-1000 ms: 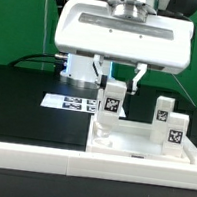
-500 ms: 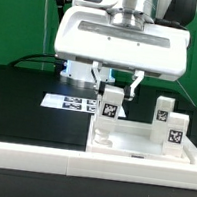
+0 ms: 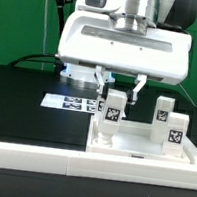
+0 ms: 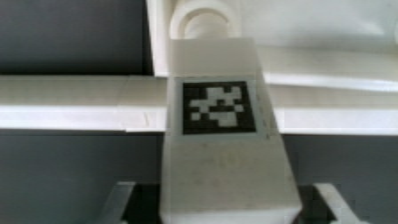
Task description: Assemble square table
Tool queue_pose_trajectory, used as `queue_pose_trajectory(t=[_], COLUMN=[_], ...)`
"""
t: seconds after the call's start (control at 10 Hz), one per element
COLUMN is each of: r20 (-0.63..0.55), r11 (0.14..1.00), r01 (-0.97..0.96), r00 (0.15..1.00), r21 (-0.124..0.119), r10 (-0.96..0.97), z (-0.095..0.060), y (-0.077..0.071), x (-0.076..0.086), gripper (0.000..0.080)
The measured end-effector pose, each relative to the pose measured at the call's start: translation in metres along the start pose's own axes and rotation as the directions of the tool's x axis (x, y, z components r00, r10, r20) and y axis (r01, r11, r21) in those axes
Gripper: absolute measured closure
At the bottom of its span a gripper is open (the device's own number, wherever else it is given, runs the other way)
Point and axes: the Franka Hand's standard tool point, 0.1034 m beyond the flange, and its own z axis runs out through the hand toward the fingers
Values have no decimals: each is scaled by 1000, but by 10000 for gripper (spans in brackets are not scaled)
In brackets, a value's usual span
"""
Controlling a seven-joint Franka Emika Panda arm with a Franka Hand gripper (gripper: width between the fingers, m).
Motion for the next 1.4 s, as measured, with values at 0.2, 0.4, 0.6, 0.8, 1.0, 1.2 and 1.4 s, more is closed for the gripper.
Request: queue_pose_trajectory(t=[0.2,0.4,0.6,0.8,1.0,1.2,1.4], r20=[3,10,-8,-38,-64,-63,-63], r11=[1000,1000,1000,1000,1000,1000,1000], r01=[2,4,8,13,18,19,19], r00=[1000,1000,1000,999,998,998,998], r21=[-2,-4,-7,-10,-12,-12,-13], r10=[-2,-4,-8,-13,-19,-20,-20], z=[3,6,8,9,10,10,10], y=[0,0,-1,-2,-5,-5,-5], x=[-2,-6,-6,-4,-2,-2,-2], gripper=[509,509,509,509,509,509,212])
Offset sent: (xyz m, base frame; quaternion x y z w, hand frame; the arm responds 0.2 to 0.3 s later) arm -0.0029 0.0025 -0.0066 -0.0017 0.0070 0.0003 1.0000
